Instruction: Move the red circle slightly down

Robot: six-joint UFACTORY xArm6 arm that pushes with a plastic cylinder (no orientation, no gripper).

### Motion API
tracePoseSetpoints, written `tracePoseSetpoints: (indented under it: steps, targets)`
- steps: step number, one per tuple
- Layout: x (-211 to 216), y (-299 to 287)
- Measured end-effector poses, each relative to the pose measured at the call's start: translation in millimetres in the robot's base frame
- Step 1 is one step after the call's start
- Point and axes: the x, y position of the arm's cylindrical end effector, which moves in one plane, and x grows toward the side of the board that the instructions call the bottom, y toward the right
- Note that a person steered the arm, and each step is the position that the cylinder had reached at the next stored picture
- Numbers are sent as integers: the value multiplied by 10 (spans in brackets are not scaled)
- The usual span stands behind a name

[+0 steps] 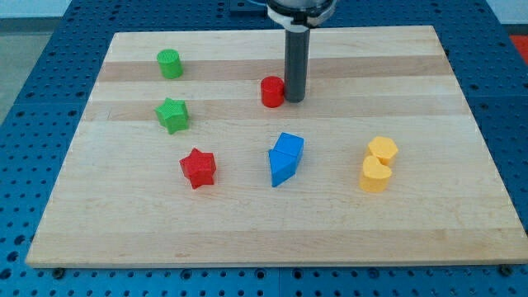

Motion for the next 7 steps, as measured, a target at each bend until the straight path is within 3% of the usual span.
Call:
tracePoseSetpoints:
  steps: [2,3,5,6,7]
  targets:
    - [459,-312]
    - [430,-62]
    - [-557,124]
    - [-429,-598]
    - [-129,-931]
